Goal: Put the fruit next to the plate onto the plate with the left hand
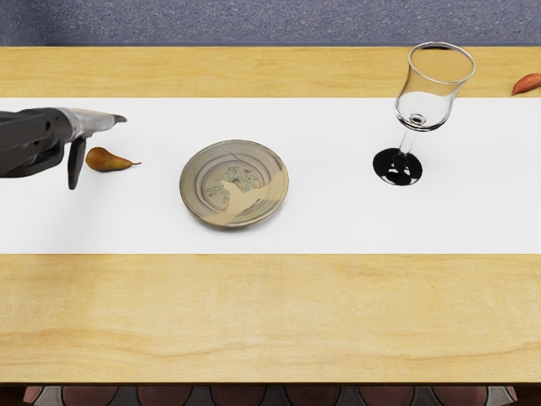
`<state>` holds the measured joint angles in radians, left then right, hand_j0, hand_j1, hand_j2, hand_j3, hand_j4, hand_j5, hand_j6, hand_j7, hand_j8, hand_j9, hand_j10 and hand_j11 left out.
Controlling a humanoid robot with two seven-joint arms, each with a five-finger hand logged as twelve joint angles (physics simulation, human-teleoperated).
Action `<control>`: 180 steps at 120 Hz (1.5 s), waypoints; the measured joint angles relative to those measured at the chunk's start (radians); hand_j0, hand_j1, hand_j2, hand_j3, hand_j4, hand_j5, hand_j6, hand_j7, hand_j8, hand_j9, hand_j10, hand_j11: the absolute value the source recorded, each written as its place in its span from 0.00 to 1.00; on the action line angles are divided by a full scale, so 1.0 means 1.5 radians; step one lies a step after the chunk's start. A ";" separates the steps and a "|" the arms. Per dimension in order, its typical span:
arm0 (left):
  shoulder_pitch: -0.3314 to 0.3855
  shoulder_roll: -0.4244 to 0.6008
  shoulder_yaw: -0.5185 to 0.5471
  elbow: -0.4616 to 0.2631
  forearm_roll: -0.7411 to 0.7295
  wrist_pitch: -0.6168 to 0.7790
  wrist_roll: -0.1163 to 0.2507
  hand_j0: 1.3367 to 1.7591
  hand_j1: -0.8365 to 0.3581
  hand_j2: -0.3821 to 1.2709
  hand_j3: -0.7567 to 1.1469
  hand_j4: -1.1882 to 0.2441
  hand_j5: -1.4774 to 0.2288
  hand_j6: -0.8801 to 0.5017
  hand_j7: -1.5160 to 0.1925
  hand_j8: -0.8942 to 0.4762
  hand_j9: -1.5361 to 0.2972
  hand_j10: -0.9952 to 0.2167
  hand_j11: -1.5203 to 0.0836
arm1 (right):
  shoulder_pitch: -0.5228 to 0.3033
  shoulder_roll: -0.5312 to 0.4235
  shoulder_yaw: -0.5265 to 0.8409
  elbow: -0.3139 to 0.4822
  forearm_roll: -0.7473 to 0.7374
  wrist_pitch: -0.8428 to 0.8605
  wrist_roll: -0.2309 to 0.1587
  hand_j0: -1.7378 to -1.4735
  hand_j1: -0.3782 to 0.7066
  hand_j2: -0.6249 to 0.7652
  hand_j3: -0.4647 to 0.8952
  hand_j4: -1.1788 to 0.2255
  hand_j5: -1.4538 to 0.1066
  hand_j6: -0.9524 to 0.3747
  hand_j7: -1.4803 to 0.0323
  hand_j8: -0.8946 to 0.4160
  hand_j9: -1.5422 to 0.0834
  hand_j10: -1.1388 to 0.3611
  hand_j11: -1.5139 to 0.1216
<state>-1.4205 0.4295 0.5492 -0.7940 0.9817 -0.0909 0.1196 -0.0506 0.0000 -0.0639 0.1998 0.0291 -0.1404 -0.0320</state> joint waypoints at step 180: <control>0.042 -0.033 -0.007 0.040 -0.007 0.059 -0.005 0.76 0.60 0.28 0.40 0.55 0.56 0.35 0.59 0.36 0.56 0.49 0.63 | 0.000 0.000 0.000 0.000 0.000 0.000 0.000 0.30 0.06 0.45 0.34 0.82 0.91 0.70 0.95 0.66 0.93 0.74 0.90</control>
<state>-1.3577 0.3805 0.5388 -0.7346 0.9711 -0.0019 0.1115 -0.0506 0.0000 -0.0639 0.2000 0.0291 -0.1403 -0.0320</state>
